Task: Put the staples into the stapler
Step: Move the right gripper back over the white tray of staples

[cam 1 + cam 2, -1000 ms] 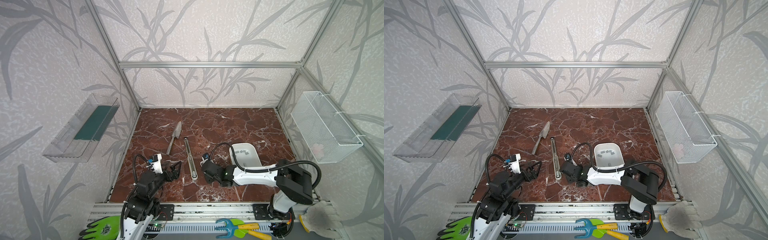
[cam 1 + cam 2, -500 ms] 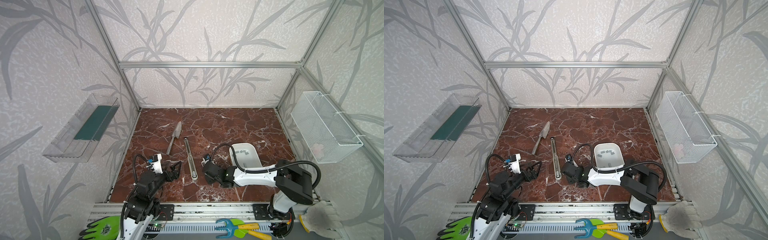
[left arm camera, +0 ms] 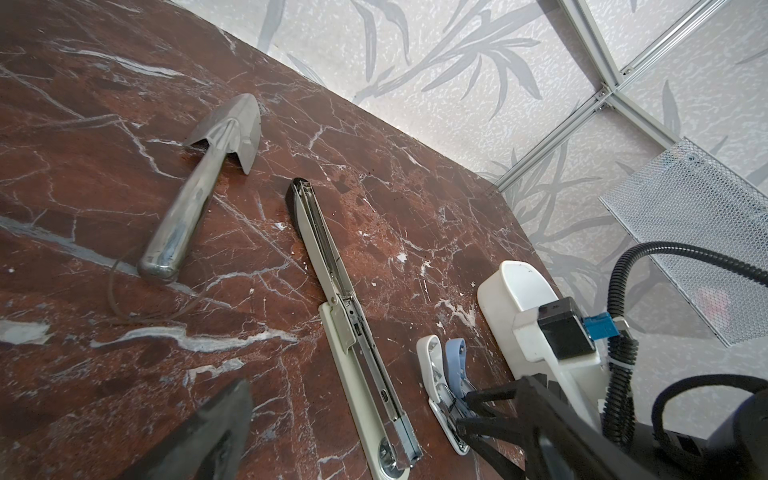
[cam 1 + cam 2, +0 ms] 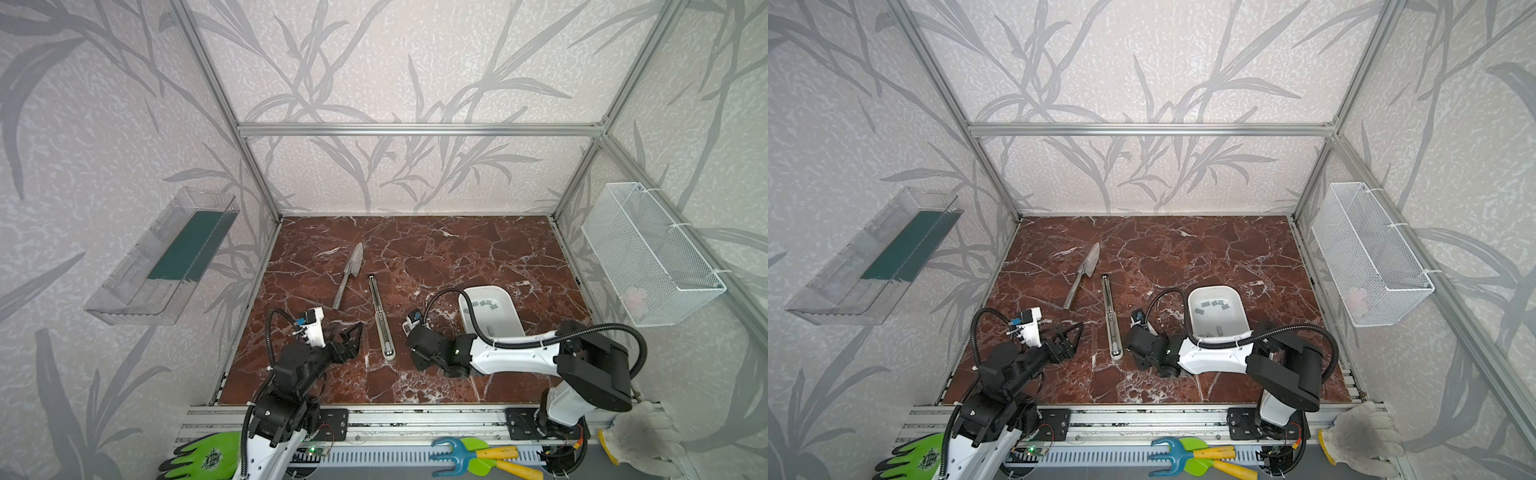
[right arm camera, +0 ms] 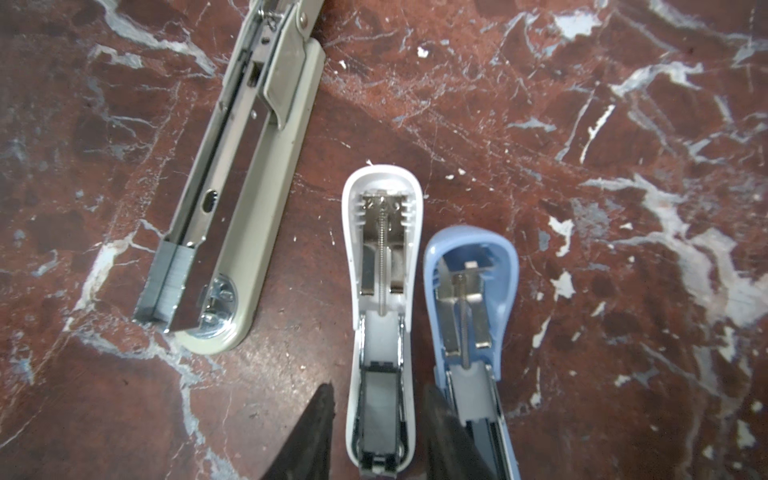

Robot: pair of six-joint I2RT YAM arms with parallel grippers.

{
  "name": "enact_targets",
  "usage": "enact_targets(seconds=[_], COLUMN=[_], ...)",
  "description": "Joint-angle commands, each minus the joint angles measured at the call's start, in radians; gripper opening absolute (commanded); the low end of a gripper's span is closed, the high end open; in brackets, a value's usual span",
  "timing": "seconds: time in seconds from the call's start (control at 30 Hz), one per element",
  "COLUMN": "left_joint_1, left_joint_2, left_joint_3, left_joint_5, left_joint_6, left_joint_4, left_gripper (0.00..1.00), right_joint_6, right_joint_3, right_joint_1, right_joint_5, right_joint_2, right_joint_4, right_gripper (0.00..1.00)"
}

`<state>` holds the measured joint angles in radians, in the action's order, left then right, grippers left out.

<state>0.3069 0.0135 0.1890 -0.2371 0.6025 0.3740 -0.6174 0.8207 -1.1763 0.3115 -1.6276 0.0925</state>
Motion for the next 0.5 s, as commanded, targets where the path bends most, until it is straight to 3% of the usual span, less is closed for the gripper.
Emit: enact_targets(seconds=[0.0,0.27,0.47], left_joint_1=[0.005,0.005,0.004], left_joint_2=[-0.006,-0.007,-0.005], left_joint_3=[-0.001,0.0,0.0], left_joint_5=[0.004,0.005,0.007], left_joint_6=[-0.004,-0.004,-0.004], left_joint_4=[0.004,0.005,0.004], left_gripper=[0.99,0.99,0.99], right_joint_6=[-0.005,-0.012,-0.002], right_joint_3=[0.005,0.08,0.079], right_joint_1=[-0.006,-0.006,-0.006], right_joint_5=[0.04,0.109,0.204], right_joint_2=[0.049,0.012,0.159], right_joint_4=[0.022,0.123,0.227], right_gripper=[0.38,0.27,0.28])
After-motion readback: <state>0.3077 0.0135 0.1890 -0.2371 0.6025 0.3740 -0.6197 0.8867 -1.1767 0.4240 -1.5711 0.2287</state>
